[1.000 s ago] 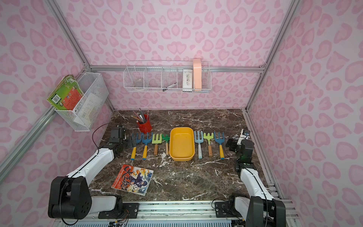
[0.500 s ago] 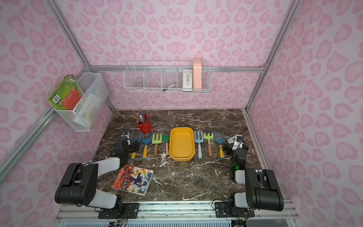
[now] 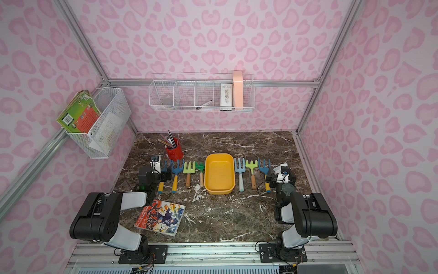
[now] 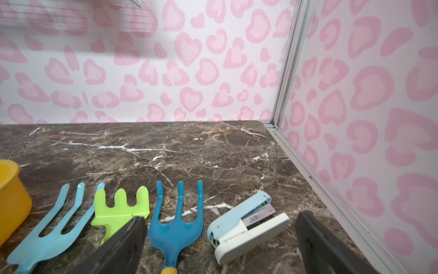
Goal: Take the hand rake out of the storage box
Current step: Reset both arms
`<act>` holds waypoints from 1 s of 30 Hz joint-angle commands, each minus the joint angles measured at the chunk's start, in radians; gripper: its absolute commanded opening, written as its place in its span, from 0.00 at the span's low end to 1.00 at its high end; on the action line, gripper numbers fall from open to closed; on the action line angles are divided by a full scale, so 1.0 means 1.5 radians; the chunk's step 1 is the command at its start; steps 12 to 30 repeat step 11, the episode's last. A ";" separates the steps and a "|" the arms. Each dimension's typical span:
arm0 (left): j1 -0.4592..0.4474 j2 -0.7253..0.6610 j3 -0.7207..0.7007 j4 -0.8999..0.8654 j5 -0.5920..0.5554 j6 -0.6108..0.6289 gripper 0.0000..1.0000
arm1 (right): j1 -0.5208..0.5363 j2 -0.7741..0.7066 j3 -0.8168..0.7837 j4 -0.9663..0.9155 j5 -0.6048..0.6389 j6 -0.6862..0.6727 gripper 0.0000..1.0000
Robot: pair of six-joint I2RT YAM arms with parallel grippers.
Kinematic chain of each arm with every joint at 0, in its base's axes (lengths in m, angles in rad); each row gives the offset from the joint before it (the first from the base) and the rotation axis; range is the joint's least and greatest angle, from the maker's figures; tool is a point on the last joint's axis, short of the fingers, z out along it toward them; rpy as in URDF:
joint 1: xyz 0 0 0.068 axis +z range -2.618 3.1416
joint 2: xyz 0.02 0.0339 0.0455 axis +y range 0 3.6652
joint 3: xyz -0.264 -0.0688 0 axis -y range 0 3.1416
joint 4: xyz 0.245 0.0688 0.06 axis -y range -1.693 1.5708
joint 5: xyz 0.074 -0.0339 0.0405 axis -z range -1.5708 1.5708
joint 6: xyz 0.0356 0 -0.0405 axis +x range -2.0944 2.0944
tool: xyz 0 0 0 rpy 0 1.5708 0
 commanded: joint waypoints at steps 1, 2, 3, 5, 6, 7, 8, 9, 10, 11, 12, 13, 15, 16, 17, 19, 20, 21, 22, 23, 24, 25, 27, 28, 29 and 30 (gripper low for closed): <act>0.000 -0.005 0.008 -0.044 0.006 -0.006 0.99 | 0.001 0.000 0.006 0.007 0.022 0.001 0.99; 0.000 -0.004 0.008 -0.040 0.006 -0.006 0.99 | 0.001 0.001 0.008 0.002 0.041 0.007 0.99; 0.000 -0.003 0.007 -0.036 0.006 -0.005 0.98 | 0.001 0.004 0.012 0.003 0.053 0.012 0.99; 0.000 -0.004 0.007 -0.039 0.006 -0.006 0.98 | 0.001 0.002 0.015 -0.008 0.059 0.016 0.99; 0.000 -0.003 0.007 -0.038 0.006 -0.006 0.98 | 0.001 0.004 0.019 -0.012 0.061 0.016 0.99; 0.000 -0.004 0.007 -0.041 0.006 -0.005 0.99 | 0.001 0.002 0.023 -0.024 0.061 0.016 0.99; 0.000 -0.003 0.008 -0.040 0.005 -0.006 0.98 | 0.001 0.003 0.027 -0.028 0.063 0.017 0.99; 0.000 -0.004 0.008 -0.040 0.005 -0.006 0.99 | 0.002 0.003 0.026 -0.025 0.064 0.016 0.99; 0.000 -0.004 0.008 -0.040 0.006 -0.006 0.98 | 0.003 0.001 0.025 -0.027 0.063 0.014 0.99; 0.000 -0.004 0.007 -0.040 0.006 -0.006 0.98 | 0.007 0.002 0.021 -0.017 0.061 0.008 0.99; 0.000 -0.004 0.007 -0.040 0.006 -0.006 0.98 | 0.007 0.002 0.021 -0.017 0.061 0.008 0.99; 0.000 -0.004 0.007 -0.040 0.006 -0.006 0.98 | 0.007 0.002 0.021 -0.017 0.061 0.008 0.99; 0.000 -0.004 0.007 -0.040 0.006 -0.006 0.98 | 0.007 0.002 0.021 -0.017 0.061 0.008 0.99; 0.000 -0.004 0.007 -0.040 0.006 -0.006 0.98 | 0.007 0.002 0.021 -0.017 0.061 0.008 0.99; 0.000 -0.004 0.007 -0.040 0.006 -0.006 0.98 | 0.007 0.002 0.021 -0.017 0.061 0.008 0.99; 0.000 -0.004 0.007 -0.040 0.006 -0.006 0.98 | 0.007 0.002 0.021 -0.017 0.061 0.008 0.99; 0.000 -0.004 0.007 -0.040 0.006 -0.006 0.98 | 0.007 0.002 0.021 -0.017 0.061 0.008 0.99; 0.000 -0.004 0.007 -0.040 0.006 -0.006 0.98 | 0.007 0.002 0.021 -0.017 0.061 0.008 0.99; 0.000 -0.004 0.007 -0.040 0.006 -0.006 0.98 | 0.007 0.002 0.021 -0.017 0.061 0.008 0.99; 0.000 -0.004 0.007 -0.040 0.006 -0.006 0.98 | 0.007 0.002 0.021 -0.017 0.061 0.008 0.99; 0.000 -0.004 0.007 -0.040 0.006 -0.006 0.98 | 0.007 0.002 0.021 -0.017 0.061 0.008 0.99; 0.000 -0.004 0.007 -0.040 0.006 -0.006 0.98 | 0.007 0.002 0.021 -0.017 0.061 0.008 0.99; 0.000 -0.004 0.007 -0.040 0.006 -0.006 0.98 | 0.007 0.002 0.021 -0.017 0.061 0.008 0.99; 0.000 -0.004 0.007 -0.040 0.006 -0.006 0.98 | 0.007 0.002 0.021 -0.017 0.061 0.008 0.99; 0.000 -0.004 0.007 -0.040 0.006 -0.006 0.98 | 0.007 0.002 0.021 -0.017 0.061 0.008 0.99; 0.000 -0.004 0.007 -0.040 0.006 -0.006 0.98 | 0.007 0.002 0.021 -0.017 0.061 0.008 0.99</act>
